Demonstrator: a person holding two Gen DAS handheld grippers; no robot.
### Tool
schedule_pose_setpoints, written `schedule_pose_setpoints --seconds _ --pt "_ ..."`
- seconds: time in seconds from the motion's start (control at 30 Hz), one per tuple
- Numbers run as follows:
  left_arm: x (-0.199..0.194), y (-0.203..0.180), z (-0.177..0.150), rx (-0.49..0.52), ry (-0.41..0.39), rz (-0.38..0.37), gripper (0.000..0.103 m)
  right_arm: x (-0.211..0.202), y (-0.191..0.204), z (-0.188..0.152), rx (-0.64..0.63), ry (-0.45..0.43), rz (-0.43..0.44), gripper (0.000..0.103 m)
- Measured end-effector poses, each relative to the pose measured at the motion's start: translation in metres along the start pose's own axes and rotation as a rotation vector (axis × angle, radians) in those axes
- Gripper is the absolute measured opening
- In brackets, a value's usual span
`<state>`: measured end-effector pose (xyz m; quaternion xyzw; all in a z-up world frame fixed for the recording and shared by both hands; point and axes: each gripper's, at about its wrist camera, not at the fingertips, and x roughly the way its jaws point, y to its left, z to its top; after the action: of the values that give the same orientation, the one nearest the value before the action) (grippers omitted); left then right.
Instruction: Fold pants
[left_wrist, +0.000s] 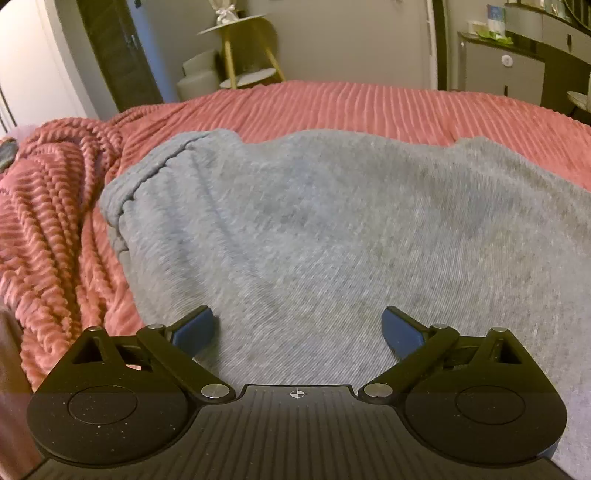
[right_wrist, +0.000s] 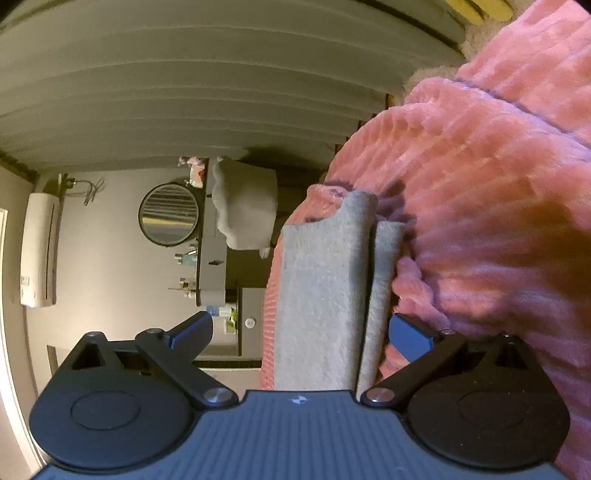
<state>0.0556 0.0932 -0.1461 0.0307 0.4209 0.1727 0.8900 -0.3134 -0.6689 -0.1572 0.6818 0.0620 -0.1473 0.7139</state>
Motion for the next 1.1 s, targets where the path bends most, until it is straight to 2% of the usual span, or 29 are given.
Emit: schedule_pose_setpoints --seconds 0.07,0.1,0.13,0.17,0.23,0.4,0.53,0.6,0.63,0.67,0.77,0.9,0.97,1.1 --pt "0.001 0.000 0.000 0.001 0.000 0.000 0.101 0.005 0.006 0.001 -0.038 -0.013 -0.049 0.084" --pt "0.001 0.000 0.000 0.001 0.000 0.000 0.101 0.013 0.012 0.004 -0.068 -0.010 -0.088 0.082" --pt "0.001 -0.001 0.000 0.002 0.001 0.001 0.101 0.017 0.016 0.002 -0.091 -0.008 -0.135 0.074" --pt "0.002 -0.001 0.000 0.002 0.000 0.002 0.101 0.022 0.019 0.001 -0.112 -0.006 -0.214 0.059" --pt "0.002 -0.001 0.000 0.002 0.001 0.003 0.101 0.027 0.025 0.001 -0.150 -0.006 -0.320 0.047" --pt "0.003 -0.002 0.000 0.005 0.000 0.008 0.102 0.028 0.036 -0.003 -0.185 -0.025 -0.369 0.047" --pt "0.003 -0.003 0.000 0.009 -0.001 0.014 0.102 0.028 0.022 0.002 -0.147 -0.053 -0.281 0.046" --pt "0.003 -0.003 0.000 0.007 0.001 0.013 0.102 0.034 0.023 0.003 -0.181 -0.042 -0.278 0.033" --pt "0.003 -0.002 0.000 0.006 0.002 0.011 0.102 0.036 0.027 0.003 -0.201 -0.036 -0.273 0.018" --pt "0.003 -0.002 0.000 0.006 0.003 0.010 0.102 0.039 0.032 0.002 -0.228 -0.035 -0.259 0.015" --pt "0.003 -0.002 0.000 0.006 0.005 0.013 0.102 0.052 0.039 0.002 -0.285 -0.032 -0.272 0.015" --pt "0.004 -0.004 0.001 0.009 0.005 0.018 0.102 0.065 0.033 0.006 -0.272 -0.004 -0.335 0.015" --pt "0.004 -0.003 0.001 0.007 0.006 0.015 0.102 0.063 0.033 0.006 -0.279 -0.011 -0.325 0.011" --pt "0.003 -0.001 0.000 -0.001 0.003 0.007 0.102 0.053 0.042 -0.002 -0.318 -0.048 -0.265 0.009"
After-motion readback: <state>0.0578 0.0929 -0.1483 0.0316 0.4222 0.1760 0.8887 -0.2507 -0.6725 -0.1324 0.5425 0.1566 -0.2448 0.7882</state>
